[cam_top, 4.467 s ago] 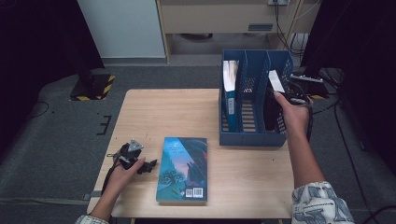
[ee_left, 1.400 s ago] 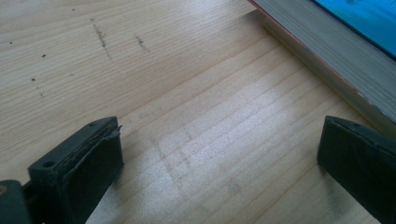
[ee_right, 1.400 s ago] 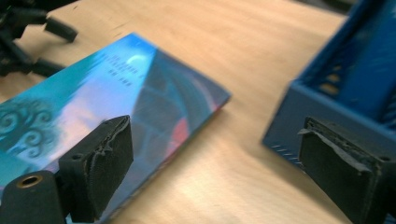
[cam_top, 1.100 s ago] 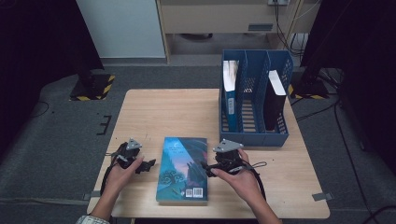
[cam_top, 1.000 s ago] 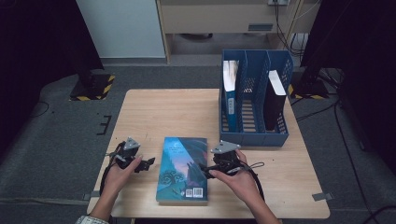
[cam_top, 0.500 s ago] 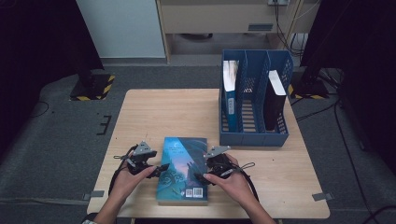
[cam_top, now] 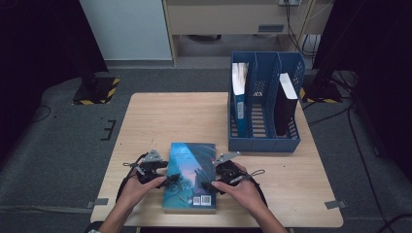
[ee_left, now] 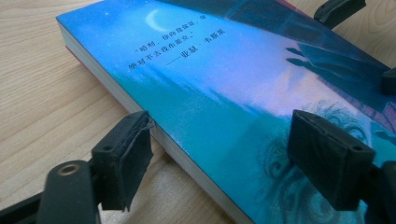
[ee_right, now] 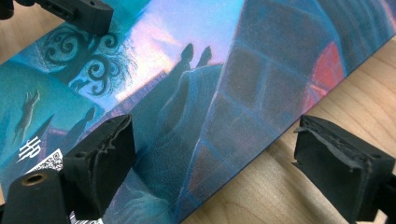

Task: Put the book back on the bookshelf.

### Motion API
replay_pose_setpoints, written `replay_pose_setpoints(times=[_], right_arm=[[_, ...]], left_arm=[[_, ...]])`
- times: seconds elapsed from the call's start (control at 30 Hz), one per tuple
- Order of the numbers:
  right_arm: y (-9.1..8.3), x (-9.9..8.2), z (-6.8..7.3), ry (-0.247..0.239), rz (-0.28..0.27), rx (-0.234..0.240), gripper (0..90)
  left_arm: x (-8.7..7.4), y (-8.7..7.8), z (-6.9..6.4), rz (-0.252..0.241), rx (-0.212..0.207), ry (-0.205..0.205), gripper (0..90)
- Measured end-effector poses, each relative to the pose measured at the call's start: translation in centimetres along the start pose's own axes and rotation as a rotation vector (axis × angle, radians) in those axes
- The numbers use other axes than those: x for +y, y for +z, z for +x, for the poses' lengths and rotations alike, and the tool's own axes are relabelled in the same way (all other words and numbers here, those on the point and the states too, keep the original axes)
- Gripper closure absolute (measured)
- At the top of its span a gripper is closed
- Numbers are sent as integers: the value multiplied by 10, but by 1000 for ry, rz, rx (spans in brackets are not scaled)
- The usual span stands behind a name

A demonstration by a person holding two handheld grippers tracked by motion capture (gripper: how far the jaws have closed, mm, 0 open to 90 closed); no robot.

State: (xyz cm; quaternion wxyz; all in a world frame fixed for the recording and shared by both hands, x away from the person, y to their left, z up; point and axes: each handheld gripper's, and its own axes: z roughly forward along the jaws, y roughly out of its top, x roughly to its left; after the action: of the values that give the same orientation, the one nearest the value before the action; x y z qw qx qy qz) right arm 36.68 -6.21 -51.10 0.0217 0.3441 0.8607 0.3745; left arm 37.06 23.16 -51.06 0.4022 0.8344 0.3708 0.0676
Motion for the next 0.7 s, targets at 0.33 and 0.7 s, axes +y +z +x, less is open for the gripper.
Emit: replay_pose_setpoints(times=[0.33,0.7], right_arm=[[1,-2,-2,54,12,33,130],[3,-1,4,37,23,47,131]], left_arm=[[1,3,5,-1,-24,-11,176],[3,4,15,-8,-20,-10,172]])
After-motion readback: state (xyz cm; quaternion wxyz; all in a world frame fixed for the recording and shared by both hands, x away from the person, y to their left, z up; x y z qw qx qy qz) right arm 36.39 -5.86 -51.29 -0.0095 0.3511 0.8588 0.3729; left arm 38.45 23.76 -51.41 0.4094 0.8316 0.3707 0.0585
